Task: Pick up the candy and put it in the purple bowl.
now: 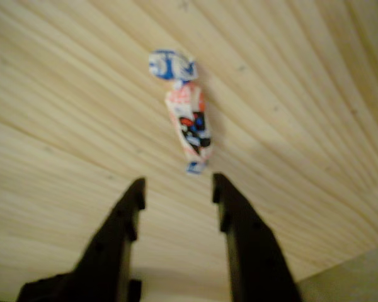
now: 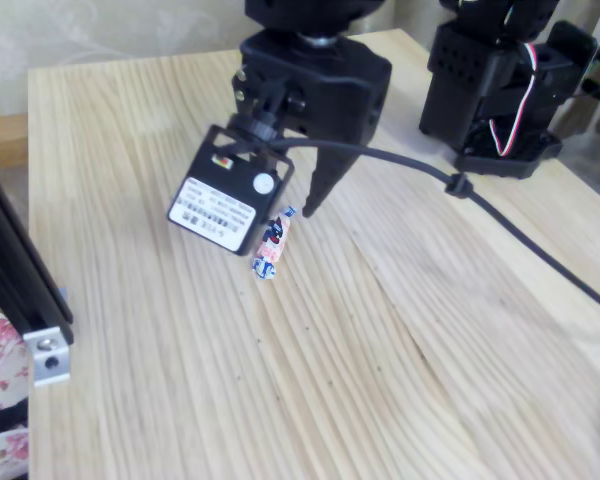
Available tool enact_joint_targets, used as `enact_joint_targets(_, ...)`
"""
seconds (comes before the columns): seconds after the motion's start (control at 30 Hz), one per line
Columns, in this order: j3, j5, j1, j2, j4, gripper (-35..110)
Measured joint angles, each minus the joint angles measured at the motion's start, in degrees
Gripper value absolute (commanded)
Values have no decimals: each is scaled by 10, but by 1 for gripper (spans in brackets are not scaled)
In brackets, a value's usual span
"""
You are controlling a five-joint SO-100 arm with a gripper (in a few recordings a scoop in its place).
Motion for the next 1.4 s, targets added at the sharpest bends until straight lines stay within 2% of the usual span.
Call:
enact_joint_targets(0.37,6,-15,-10,0,-53,16)
enact_joint_targets(1.0,71,-8,-8,-12,-85,16)
enact_joint_targets(1.4,59,-50,18,-56,-113,16)
